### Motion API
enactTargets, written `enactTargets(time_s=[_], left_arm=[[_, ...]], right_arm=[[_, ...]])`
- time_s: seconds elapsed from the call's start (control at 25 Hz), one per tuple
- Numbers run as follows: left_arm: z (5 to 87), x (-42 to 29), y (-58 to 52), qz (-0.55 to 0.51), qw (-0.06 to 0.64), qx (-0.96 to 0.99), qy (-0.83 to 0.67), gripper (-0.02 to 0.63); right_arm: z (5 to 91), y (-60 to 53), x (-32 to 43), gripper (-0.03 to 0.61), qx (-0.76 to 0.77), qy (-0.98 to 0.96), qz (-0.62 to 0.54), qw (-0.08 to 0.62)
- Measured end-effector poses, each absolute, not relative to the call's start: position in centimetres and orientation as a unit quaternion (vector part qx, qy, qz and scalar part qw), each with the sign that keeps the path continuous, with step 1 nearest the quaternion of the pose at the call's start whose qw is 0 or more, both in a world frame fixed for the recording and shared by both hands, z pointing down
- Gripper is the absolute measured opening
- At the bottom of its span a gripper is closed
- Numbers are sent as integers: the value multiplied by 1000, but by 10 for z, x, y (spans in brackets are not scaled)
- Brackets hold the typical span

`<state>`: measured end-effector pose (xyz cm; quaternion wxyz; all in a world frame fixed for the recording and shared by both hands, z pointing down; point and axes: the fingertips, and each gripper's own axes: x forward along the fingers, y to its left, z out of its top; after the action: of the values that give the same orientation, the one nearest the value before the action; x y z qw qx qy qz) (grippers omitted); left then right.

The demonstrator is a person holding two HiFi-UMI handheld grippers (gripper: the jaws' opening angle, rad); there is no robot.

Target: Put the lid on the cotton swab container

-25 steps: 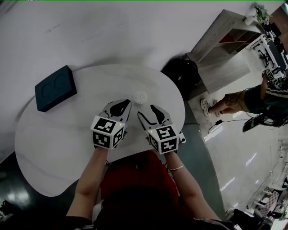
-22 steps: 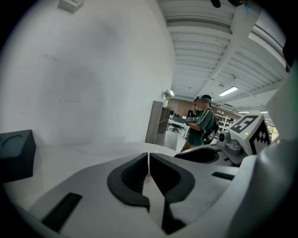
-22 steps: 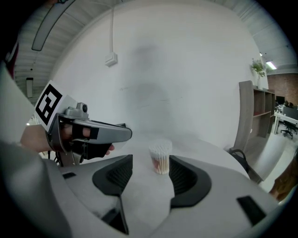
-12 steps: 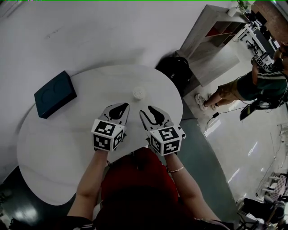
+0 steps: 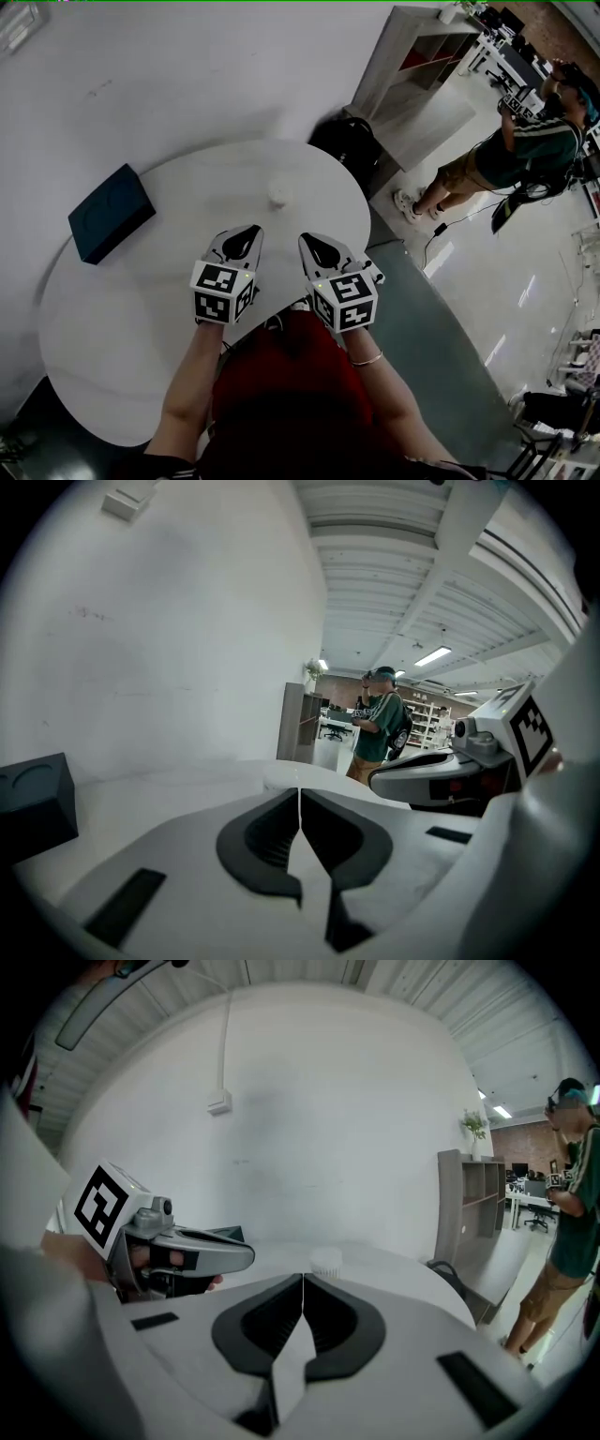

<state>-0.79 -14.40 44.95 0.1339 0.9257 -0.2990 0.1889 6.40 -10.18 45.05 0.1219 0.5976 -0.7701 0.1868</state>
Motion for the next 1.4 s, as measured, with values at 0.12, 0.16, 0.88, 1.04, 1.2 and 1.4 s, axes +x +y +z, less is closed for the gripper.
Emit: enactTargets(time_s=[0.12,0.16,0.88,1.04,1.2,1.4], left_arm=[[448,-8,-136,191,126,928,-295,25],[446,-9,-134,191,125,928,-294,25],[446,-17,-102,195,120,926,-299,25],[446,-16,-99,197,118,925,-304,25],[445,-18,-93,195,117,922,-314,25],[438,-26,-77,191,116,916,-333,25]], right_arm=[[449,-91,66,15,607,-763,182,127],[448,-88,66,15,609,-761,185,127],[435,-39,77,14,641,-734,189,119],[437,-34,76,14,637,-737,193,119],[437,-24,76,14,631,-742,187,128],[431,-5,74,14,626,-748,181,124]])
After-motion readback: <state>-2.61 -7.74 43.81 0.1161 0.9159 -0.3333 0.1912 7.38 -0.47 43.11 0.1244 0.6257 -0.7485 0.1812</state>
